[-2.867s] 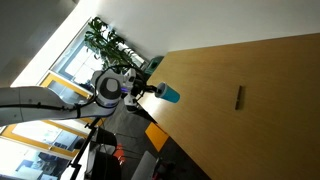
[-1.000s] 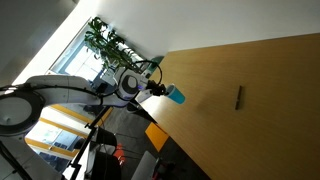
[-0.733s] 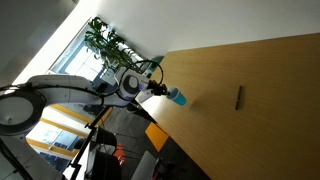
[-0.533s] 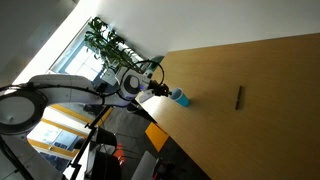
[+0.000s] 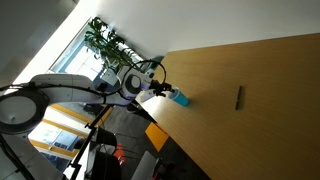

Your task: Move the cup to the left of the table

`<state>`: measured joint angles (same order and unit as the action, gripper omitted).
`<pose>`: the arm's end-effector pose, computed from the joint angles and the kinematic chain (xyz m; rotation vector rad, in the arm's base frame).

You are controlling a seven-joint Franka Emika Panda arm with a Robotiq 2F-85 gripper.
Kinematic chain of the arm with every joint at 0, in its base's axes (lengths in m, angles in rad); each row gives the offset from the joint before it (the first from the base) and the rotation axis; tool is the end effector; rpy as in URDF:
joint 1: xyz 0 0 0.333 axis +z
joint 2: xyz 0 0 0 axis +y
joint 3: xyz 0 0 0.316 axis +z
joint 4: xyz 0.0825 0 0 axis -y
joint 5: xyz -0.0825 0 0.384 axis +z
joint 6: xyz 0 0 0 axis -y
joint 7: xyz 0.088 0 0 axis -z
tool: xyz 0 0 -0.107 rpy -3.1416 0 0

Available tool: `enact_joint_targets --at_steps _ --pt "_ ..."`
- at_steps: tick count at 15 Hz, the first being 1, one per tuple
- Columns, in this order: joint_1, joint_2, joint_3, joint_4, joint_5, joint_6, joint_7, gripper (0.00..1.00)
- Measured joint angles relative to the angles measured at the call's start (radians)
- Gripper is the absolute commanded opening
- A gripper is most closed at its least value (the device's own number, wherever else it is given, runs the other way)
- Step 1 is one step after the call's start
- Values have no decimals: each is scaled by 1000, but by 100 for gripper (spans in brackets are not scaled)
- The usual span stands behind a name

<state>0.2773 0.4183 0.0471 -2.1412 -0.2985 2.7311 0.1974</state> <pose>0.5533 0.1976 0.2220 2.9955 0.5839 0.3040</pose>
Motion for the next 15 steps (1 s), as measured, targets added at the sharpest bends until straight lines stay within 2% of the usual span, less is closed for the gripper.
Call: enact_joint_targets --at_steps 5,8,12,15 --pt "0 -32 -4 -10 17 4 10 100" --pt "0 -95 -27 -49 17 11 66 100" --pt "-3 -224 -103 -138 -7 11 228 100" --pt "-33 -340 -139 -224 -62 11 367 100"
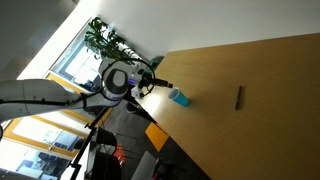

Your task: Move the cup to the left of the table

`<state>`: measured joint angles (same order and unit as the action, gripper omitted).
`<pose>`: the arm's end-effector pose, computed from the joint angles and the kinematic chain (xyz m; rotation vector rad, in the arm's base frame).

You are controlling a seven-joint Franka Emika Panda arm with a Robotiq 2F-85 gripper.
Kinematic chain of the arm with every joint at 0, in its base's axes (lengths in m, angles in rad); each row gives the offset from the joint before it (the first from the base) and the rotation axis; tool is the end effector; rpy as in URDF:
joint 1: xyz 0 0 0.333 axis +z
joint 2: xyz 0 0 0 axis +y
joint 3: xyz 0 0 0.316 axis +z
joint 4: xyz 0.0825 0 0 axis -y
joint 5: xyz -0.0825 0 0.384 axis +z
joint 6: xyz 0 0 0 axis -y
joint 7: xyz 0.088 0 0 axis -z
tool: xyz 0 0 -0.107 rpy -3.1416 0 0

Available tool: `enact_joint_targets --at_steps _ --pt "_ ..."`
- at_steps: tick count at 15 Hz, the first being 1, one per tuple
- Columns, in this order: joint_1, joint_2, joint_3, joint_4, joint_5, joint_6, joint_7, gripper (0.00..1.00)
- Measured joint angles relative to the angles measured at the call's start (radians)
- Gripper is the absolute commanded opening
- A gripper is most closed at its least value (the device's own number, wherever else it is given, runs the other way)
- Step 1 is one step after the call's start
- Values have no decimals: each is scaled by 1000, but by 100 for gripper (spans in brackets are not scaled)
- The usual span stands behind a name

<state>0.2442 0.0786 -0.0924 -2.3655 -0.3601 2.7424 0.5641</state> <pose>0.5223 0.0941 0.3223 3.0136 -0.1497 0.5226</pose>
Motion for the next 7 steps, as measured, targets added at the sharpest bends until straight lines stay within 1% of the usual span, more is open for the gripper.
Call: enact_joint_targets --at_steps 2,4,5,7 --pt "-37 -74 3 -53 -35 0 76 100" --pt "-80 -136 22 -99 -48 0 122 100" --pt "-97 -160 33 -117 -50 0 133 100" --pt "-108 -185 39 -137 -50 0 135 100"
